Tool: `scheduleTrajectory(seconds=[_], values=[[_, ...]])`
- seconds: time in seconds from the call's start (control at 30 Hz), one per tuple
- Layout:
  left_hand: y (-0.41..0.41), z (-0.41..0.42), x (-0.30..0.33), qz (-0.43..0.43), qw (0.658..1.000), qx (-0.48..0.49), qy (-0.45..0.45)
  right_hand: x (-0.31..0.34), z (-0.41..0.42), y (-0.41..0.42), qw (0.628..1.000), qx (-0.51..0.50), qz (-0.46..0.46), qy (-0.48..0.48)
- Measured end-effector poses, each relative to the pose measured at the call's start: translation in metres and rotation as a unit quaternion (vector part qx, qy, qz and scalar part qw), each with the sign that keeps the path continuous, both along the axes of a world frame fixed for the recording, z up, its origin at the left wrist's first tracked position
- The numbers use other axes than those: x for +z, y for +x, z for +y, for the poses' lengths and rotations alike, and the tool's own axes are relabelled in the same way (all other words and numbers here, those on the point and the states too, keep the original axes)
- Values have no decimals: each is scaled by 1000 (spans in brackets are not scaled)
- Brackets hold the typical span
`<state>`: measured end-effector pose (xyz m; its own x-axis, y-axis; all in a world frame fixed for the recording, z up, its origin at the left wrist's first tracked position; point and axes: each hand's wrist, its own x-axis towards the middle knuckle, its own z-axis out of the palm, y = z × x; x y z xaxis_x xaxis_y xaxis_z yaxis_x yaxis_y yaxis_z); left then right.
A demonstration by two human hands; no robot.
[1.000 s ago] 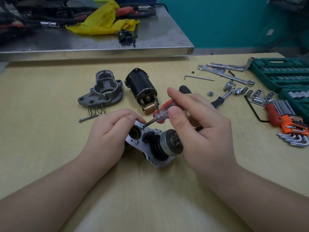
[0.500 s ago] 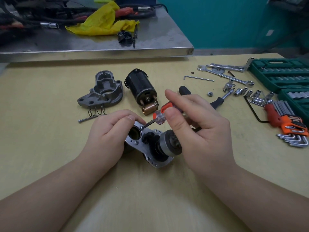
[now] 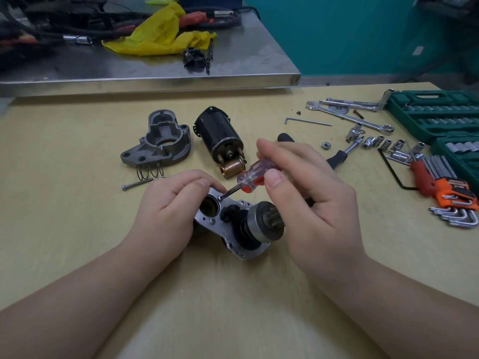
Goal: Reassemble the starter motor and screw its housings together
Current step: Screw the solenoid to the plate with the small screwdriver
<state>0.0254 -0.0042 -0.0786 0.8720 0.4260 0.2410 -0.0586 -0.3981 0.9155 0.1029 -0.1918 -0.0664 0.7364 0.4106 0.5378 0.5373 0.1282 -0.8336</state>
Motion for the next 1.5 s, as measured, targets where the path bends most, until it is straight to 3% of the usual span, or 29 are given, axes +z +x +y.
scheduleTrajectory(seconds=[1.5], values=[[1,1,-1,5,1000,4,-1,4,2,-3,1000,-13,-2,-6]])
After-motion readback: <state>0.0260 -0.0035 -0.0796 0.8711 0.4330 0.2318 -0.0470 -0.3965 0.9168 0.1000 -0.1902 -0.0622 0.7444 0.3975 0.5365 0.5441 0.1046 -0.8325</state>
